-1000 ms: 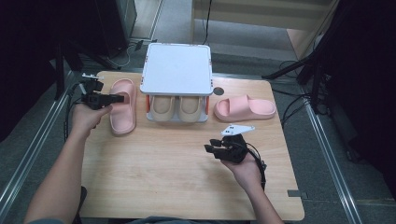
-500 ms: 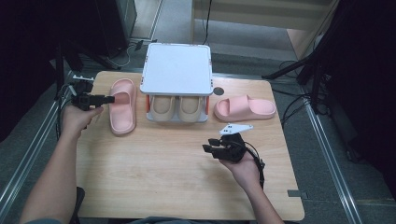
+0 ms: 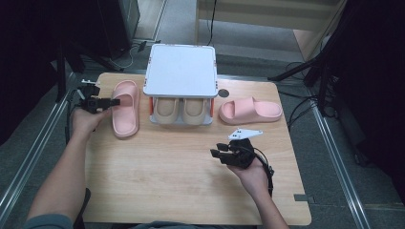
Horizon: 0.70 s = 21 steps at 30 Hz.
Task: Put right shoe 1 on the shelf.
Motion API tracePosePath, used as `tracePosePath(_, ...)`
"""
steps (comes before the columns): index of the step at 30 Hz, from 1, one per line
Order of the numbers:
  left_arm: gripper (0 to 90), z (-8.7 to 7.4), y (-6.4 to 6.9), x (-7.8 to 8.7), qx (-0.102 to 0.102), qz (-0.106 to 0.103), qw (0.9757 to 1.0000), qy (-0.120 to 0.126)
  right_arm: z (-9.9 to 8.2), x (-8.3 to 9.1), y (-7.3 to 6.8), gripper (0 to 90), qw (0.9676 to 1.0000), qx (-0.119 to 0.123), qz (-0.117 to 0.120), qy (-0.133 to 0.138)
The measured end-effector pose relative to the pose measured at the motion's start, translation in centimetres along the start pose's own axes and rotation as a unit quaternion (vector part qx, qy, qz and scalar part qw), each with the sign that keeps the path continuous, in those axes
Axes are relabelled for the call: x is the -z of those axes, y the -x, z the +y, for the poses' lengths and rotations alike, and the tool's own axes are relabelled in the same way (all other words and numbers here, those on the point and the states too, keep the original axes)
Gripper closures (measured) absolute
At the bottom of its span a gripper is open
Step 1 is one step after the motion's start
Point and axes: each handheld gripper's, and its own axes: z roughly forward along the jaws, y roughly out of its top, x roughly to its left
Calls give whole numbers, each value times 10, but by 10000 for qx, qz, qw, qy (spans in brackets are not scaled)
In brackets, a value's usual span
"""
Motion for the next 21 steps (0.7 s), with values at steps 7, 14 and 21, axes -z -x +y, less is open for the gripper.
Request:
tracePosePath(7,564,0,1,-1,-10,148,9999,-7,-1,1,0,620,10000,-22,-29,23)
tracePosePath(14,642,1,4,1,-45,309,9995,-27,0,0,0,620,10000,6,-16,18)
tracePosePath(21,684,2,6,3,-88,463,9989,-75,2,-1,1,620,10000,9,-14,14)
